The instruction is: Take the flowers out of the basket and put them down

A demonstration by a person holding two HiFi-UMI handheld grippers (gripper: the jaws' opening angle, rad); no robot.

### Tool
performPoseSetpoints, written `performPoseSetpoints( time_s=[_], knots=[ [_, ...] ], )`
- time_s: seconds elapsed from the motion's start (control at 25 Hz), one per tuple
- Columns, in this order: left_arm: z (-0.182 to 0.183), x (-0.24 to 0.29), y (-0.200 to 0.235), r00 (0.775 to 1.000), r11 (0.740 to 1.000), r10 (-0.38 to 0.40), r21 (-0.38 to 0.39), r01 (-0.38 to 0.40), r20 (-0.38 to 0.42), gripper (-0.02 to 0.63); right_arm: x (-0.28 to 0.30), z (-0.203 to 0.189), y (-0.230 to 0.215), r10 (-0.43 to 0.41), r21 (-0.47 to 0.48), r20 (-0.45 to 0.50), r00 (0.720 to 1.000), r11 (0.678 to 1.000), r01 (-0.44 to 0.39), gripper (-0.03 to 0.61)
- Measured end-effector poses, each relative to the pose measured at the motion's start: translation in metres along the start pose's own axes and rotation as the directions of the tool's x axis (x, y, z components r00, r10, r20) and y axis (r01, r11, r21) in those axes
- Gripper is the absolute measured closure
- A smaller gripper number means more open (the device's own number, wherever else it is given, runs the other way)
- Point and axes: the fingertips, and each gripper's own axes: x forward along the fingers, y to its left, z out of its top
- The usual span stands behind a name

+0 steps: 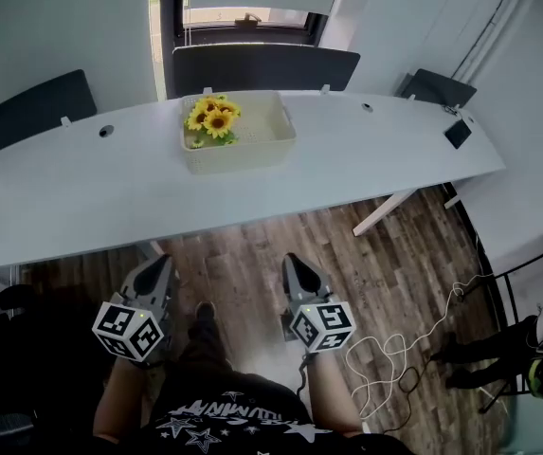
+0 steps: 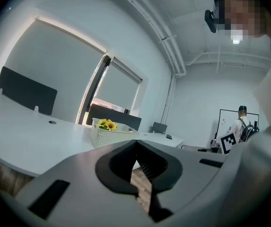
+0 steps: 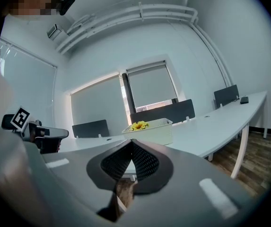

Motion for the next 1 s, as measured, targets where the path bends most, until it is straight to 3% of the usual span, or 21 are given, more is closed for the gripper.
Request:
performPoseSetpoints(
  time_s=[0.32,1.0],
  knots=[
    [0.009,0.061,0.035,1.0,1.0,-0.005,-0.01,0.005,-0.022,0.604,0.064,0.006,-0.029,-0.021,-0.009,-0.017,1.0,1.0,0.021,0.577],
    [0.046,0.152,0.131,1.0,0.999,-0.005,-0.032,0.004,-0.03,0.606,0.202,0.026,-0.04,-0.035,-0.01,-0.034,0.999,0.999,0.035,0.575]
  ],
)
